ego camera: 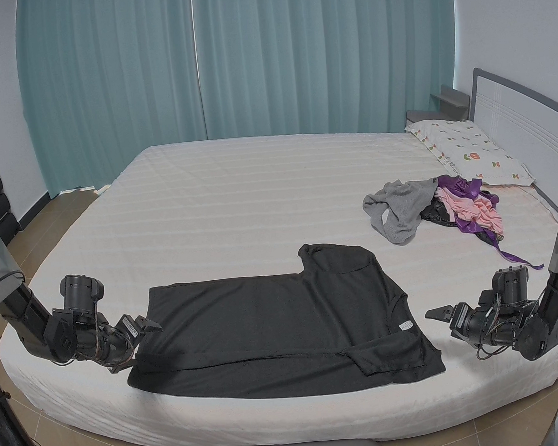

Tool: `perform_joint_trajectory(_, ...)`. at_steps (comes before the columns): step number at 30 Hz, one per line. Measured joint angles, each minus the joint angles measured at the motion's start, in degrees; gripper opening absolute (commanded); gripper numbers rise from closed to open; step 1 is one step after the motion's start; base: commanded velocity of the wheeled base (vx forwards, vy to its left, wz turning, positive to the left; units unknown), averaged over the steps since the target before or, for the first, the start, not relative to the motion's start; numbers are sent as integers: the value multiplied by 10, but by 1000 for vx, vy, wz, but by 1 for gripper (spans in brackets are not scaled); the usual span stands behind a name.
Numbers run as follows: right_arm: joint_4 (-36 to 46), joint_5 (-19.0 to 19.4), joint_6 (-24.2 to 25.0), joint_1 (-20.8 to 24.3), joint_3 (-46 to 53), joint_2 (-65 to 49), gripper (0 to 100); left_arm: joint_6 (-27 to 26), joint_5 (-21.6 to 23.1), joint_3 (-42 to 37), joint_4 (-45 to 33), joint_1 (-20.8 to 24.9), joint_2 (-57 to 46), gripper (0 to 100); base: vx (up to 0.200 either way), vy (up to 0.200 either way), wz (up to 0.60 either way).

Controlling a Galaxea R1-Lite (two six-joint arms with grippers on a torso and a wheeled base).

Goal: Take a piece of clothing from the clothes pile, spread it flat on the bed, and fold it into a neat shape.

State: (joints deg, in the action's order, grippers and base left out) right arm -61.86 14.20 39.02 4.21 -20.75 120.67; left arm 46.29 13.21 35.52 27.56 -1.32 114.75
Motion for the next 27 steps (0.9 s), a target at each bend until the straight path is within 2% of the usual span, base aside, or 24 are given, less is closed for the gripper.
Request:
perform_joint_trajectory(2,0,0,0,1,1,0,100,0,0,0,0,-2,-3,100,200,0,0)
perform_joint_trajectory(12,0,0,0,1,2,0,100,-4,3,-12,-3,-1,-38,100,0,0,0)
perform_joint_trajectory(18,0,0,-1,2,3,0,100,-7,36,-38,-5,28,-53,100,0,0,0)
perform_joint_trajectory(27,0,0,-2,5,3,4,100,-25,34,-51,-5,62,-15,100,0,0,0)
